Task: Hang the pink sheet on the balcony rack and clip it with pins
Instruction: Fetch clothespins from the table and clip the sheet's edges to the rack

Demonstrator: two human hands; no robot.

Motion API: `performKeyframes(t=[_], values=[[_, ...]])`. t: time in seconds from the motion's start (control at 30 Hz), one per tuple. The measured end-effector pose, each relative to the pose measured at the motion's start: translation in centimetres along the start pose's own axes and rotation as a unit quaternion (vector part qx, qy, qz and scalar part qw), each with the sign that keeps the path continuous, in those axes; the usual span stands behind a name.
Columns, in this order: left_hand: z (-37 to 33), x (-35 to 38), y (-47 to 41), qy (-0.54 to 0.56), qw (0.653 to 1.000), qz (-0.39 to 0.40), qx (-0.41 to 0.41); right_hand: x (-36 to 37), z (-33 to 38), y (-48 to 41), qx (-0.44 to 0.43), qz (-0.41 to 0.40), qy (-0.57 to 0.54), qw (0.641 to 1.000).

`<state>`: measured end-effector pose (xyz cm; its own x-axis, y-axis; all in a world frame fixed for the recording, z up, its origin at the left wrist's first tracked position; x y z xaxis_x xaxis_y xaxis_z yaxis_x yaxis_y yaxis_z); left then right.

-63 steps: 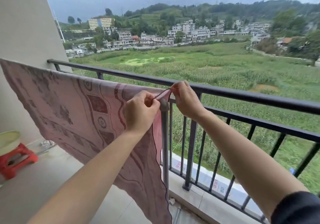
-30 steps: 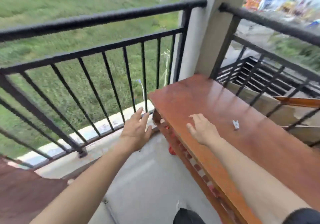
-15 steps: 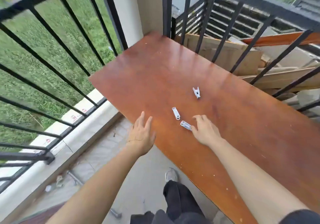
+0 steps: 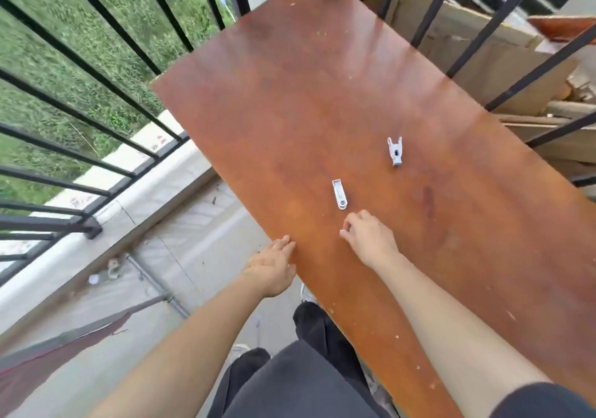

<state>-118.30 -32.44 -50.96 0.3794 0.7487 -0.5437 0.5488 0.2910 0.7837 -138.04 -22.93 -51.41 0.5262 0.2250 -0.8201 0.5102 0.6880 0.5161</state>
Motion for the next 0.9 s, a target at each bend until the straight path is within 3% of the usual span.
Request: performKeyframes(t=[0.1,0.2,0.43,0.53,0.67,0.8,0.9], values=[[2.2,-2.5,1.3,0.057,0.996,-0.054,-0.034,-0.1,1.7,-0.2,-0.024,0.034,0.072,0.997],[5.5,-4.9,4.1,0.090,0.988,-0.111,-0.066,-1.6,5.4,-0.8,-0.040,0.016,0.041,0.998],[17.5,-9.5,16.2,0.143,0.929,-0.297,-0.167,-6.7,26.2,-2.2,-0.183,-0.044,-0.015,0.982],[24.1,-10.4,23.3,0.176,0.882,-0.377,-0.223,-8.0,36.8,-0.3,-0.237,-0.055,-0.058,0.968],[32.4,-10.3,33.1,0.220,0.794,-0.496,-0.276,-7.1,49.9,4.5,-0.341,-0.052,-0.068,0.936],[39.3,-7.4,40.6,0.257,0.711,-0.560,-0.339,-4.2,59.5,9.8,-0.388,-0.029,-0.117,0.914],[43.0,-3.9,43.2,0.326,0.656,-0.571,-0.371,-1.3,65.0,13.1,-0.405,0.046,-0.156,0.900]])
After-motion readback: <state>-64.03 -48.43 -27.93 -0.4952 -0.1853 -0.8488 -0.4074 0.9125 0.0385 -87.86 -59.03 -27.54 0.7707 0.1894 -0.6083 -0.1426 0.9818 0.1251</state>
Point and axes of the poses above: each hand's wrist, its own y-axis away from the middle knuckle, its own x-axis out of the palm, z = x × y, the point moved 7 cm from there along -y, towards the middle knuckle, and after that the axes turned 4 degrees about y, right-handed, at the moved point
